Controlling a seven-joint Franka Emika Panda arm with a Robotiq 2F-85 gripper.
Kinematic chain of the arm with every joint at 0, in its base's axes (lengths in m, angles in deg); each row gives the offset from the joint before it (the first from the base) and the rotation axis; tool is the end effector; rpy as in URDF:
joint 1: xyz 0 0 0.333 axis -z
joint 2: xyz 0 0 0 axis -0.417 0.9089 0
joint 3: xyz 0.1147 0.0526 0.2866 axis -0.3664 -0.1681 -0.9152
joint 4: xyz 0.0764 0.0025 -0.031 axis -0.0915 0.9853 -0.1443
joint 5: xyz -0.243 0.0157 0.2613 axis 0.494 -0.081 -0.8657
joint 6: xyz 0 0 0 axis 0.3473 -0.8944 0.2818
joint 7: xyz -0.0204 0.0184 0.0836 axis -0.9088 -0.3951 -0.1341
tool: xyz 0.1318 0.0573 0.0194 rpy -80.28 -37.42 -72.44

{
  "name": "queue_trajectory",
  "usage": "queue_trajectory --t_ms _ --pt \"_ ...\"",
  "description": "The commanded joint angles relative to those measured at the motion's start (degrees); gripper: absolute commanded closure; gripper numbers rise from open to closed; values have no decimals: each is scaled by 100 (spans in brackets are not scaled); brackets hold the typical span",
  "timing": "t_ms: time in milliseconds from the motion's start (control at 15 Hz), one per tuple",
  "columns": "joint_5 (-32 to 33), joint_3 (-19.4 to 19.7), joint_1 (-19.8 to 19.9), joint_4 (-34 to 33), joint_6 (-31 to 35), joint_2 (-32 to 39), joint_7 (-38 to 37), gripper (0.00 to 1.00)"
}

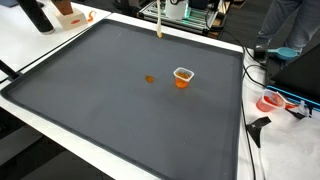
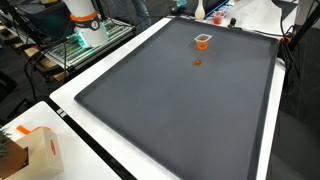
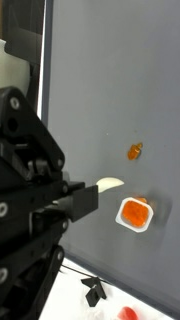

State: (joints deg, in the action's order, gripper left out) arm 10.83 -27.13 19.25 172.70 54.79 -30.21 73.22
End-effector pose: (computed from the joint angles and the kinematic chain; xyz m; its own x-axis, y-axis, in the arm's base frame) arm 0.5019 0.1109 0.4589 0.9544 0.2052 0.2169 0.2262 -0.9711 -0.0766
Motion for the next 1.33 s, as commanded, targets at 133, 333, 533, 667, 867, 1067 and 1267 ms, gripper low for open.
queue_trajectory --t_ms 133,333,533,667,867,1067,1267 --pt "-512 84 -73 -32 15 147 303 97" --pt "-1317 101 -94 -19 84 390 792 97" --pt "-1619 61 -54 21 233 637 1121 97" --pt "-1804 31 -33 49 356 795 1332 97" --pt "-2167 -20 3 92 464 1040 1737 97" --pt "-2339 -65 37 135 579 1268 1990 97" --pt "-2345 -129 48 149 732 1474 2129 97"
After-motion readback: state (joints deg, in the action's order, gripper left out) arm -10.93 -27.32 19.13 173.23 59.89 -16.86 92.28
